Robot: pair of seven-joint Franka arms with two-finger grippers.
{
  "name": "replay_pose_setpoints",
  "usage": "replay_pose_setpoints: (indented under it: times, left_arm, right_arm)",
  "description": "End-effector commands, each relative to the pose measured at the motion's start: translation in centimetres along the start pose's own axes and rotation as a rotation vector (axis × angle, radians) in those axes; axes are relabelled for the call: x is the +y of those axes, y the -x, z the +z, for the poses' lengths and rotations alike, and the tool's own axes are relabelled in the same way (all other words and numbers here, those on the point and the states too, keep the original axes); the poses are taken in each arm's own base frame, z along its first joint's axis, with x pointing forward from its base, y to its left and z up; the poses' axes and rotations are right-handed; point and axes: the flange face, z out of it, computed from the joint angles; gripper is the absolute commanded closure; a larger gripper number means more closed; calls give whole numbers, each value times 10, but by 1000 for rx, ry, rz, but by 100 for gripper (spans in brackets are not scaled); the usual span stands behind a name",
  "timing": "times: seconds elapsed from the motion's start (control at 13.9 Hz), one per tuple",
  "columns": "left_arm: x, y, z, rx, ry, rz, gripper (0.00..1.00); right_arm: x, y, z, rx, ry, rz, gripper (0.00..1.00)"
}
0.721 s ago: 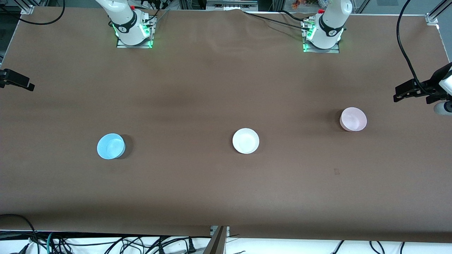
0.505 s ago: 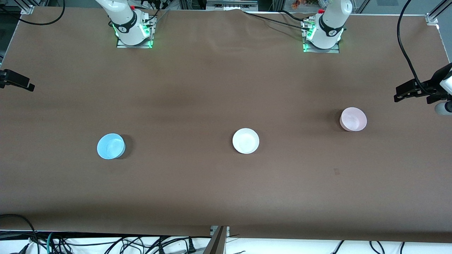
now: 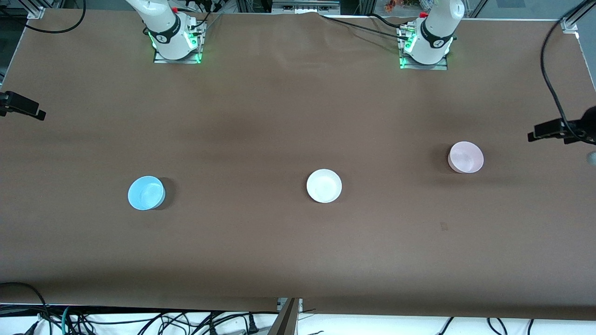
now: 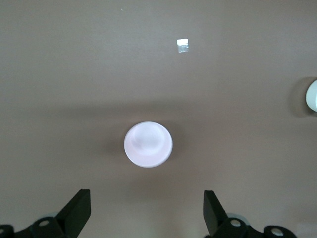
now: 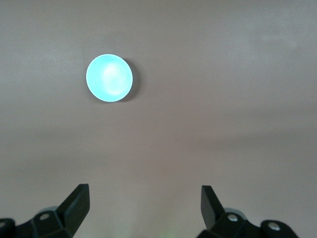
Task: Stack pink and blue bowls on white bowl
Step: 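Move the left gripper to the pink bowl and lower over its rim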
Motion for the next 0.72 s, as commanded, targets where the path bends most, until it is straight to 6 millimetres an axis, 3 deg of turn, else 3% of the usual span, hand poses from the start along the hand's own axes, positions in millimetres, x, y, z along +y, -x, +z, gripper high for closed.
replay_pose_setpoints:
  times: [0.0,0.29,0.65]
  left_arm:
    - [-46,3,66,24,36,72,0]
    - [-69,11,171,66,70,10,0]
    - [-81,32,259,136,88,46,0]
  right_arm:
    - [0,-1,-6,-5,-7,-5,1]
    - [1,-1,-6,-5,-3,-5,1]
    - [0,-1,-8,1,-3,-5,1]
